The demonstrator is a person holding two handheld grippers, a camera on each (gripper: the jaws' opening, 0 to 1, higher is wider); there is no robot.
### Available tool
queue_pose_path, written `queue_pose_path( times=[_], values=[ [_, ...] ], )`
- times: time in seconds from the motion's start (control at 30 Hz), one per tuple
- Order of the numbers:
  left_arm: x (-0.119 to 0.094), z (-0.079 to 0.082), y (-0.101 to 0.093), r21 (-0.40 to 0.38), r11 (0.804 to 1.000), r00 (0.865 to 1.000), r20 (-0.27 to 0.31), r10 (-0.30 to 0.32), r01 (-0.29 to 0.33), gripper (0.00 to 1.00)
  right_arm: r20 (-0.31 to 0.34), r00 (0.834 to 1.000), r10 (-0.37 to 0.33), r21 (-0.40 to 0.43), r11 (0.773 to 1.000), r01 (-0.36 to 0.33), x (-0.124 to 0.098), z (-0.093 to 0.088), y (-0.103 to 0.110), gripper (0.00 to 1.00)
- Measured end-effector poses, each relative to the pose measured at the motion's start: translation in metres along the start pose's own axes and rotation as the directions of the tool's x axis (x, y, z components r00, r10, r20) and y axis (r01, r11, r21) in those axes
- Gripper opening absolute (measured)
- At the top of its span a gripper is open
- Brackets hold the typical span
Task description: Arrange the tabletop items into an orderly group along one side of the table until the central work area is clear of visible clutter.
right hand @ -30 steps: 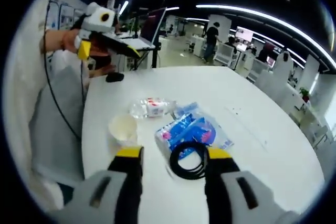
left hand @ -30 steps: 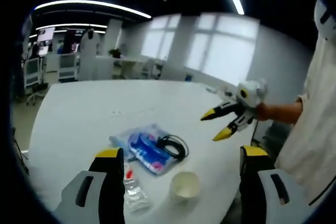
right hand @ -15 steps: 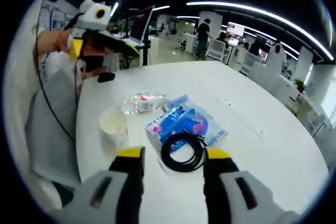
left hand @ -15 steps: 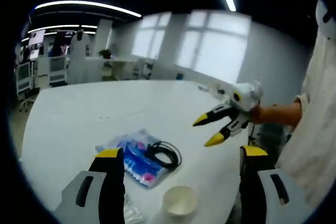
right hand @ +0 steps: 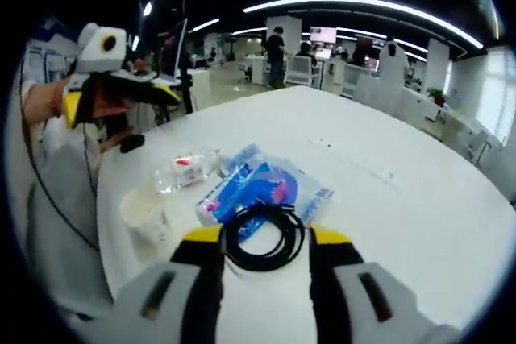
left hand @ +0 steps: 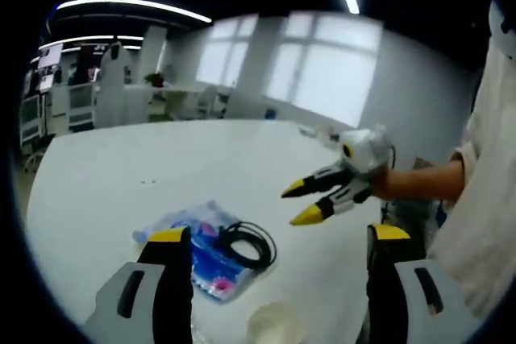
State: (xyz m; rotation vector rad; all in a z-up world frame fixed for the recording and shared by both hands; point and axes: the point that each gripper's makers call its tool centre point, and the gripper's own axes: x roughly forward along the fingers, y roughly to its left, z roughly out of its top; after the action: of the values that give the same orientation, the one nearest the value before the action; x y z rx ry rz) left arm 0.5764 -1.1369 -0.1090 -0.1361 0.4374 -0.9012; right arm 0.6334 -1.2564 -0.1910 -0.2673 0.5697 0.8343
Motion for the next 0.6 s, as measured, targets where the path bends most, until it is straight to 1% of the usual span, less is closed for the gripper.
queue_pose_path(
  times=[0.03,0.07,0.1,0.13,0.2,0.23,0.27,0.33,0.43,0.47,0.57,0.6],
  values=[
    [0.001,0.000,0.000,0.000,1.000,1.000,0.001,-0.003,0.003,0.87,-0.002,1.000,-0.005,0.003,1.000,0.005,0.002,-0.001,-0.002,0.39],
    [0.003,0.001,0.000,-0.001,1.000,1.000,0.002,-0.006,0.006,0.87,-0.021,1.000,-0.023,0.023,0.999,0.024,0.005,-0.005,-0.007,0.39],
    [0.004,0.001,0.000,-0.002,1.000,1.000,0.002,-0.007,0.007,0.87,-0.017,1.000,-0.026,0.033,0.999,0.027,0.007,-0.005,-0.008,0.38],
    [0.005,0.001,0.001,-0.002,1.000,1.000,0.001,-0.007,0.007,0.87,-0.015,0.999,-0.031,0.070,0.997,0.032,0.010,-0.006,-0.011,0.37],
    [0.006,0.001,0.001,-0.003,1.000,1.000,0.001,-0.009,0.009,0.87,-0.037,0.998,-0.046,0.116,0.992,0.050,0.015,-0.012,-0.016,0.35],
    [0.007,0.001,0.002,-0.004,1.000,1.000,0.000,-0.010,0.010,0.87,-0.032,0.998,-0.051,0.117,0.992,0.055,0.018,-0.012,-0.018,0.34],
    [0.008,0.000,0.002,-0.004,1.000,1.000,-0.001,-0.011,0.011,0.87,-0.052,0.997,-0.054,0.137,0.989,0.061,0.021,-0.016,-0.020,0.34],
    [0.008,0.001,0.003,-0.006,1.000,1.000,0.000,-0.013,0.013,0.87,-0.043,0.997,-0.067,0.138,0.988,0.072,0.026,-0.016,-0.022,0.36],
    [0.009,-0.001,0.007,-0.008,1.000,1.000,-0.003,-0.010,0.010,0.87,-0.064,0.995,-0.075,0.143,0.986,0.084,0.037,-0.022,-0.025,0.37],
    [0.009,-0.001,0.007,-0.010,1.000,1.000,-0.002,-0.010,0.010,0.87,-0.073,0.995,-0.067,0.151,0.985,0.077,0.039,-0.025,-0.024,0.37],
    [0.009,-0.001,0.009,-0.012,1.000,1.000,-0.003,-0.010,0.010,0.86,-0.089,0.993,-0.072,0.182,0.979,0.087,0.047,-0.030,-0.027,0.33],
    [0.009,-0.001,0.010,-0.013,1.000,1.000,-0.003,-0.009,0.009,0.86,-0.113,0.991,-0.071,0.209,0.974,0.093,0.048,-0.034,-0.026,0.31]
  ],
)
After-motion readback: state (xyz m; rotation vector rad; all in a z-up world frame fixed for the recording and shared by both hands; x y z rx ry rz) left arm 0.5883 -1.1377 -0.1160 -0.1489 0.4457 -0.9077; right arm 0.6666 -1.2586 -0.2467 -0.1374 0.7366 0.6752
